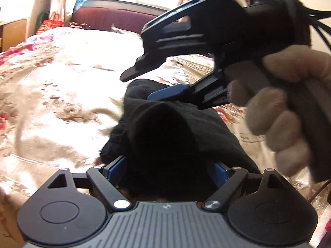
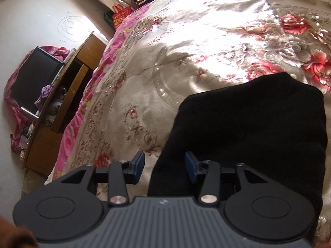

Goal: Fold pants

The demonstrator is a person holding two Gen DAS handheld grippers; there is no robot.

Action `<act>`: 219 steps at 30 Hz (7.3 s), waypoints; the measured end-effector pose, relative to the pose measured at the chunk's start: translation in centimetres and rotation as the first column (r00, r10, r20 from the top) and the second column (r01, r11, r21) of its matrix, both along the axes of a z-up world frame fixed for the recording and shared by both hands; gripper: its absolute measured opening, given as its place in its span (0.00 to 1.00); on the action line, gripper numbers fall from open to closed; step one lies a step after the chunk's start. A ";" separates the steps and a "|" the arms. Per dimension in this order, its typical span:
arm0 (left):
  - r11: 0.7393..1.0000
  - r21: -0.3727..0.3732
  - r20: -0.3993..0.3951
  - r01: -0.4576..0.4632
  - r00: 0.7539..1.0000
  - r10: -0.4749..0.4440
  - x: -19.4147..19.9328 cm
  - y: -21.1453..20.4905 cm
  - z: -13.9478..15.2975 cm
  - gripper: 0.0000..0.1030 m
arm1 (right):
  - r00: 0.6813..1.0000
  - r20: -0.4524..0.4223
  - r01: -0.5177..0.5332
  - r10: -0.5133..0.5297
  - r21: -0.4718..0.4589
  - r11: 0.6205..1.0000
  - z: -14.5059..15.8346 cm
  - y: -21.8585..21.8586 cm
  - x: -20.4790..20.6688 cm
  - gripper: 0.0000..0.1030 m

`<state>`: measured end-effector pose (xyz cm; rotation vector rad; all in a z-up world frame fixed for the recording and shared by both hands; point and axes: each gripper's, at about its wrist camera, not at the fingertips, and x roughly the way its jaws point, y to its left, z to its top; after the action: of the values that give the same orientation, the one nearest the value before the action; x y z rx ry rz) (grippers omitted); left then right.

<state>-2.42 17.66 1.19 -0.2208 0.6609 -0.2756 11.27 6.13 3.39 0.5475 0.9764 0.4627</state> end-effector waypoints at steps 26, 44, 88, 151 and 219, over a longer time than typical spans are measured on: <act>0.995 0.097 -0.152 -0.004 0.988 0.019 4.6 0.8 -2.4 1.00 | 0.994 0.072 0.091 -0.079 -0.194 0.977 -5.6 -13.4 -4.5 0.53; 0.941 0.329 -0.122 0.084 0.992 -0.046 6.3 -1.0 1.2 1.00 | 0.998 0.063 0.008 -0.008 -0.003 1.000 -5.7 -16.7 -8.5 0.56; 0.969 0.080 -0.247 0.233 0.947 -0.207 11.5 -2.3 -1.9 1.00 | 0.997 -0.052 0.076 -0.062 0.321 0.944 -11.9 -18.3 -0.7 0.41; 0.878 0.444 -0.113 0.177 0.984 -0.141 14.2 -16.4 0.7 1.00 | 0.960 0.229 0.222 -0.159 -0.280 0.934 -4.2 -22.1 -5.3 0.47; 0.868 0.325 -0.118 0.376 0.926 -0.358 28.8 -14.2 0.8 0.59 | 0.962 0.042 0.265 -0.271 0.115 0.957 -9.7 -29.5 0.6 0.72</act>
<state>26.35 3.46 1.96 0.2391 0.7927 -0.5161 11.90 -23.38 -6.31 0.7498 0.8100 0.2867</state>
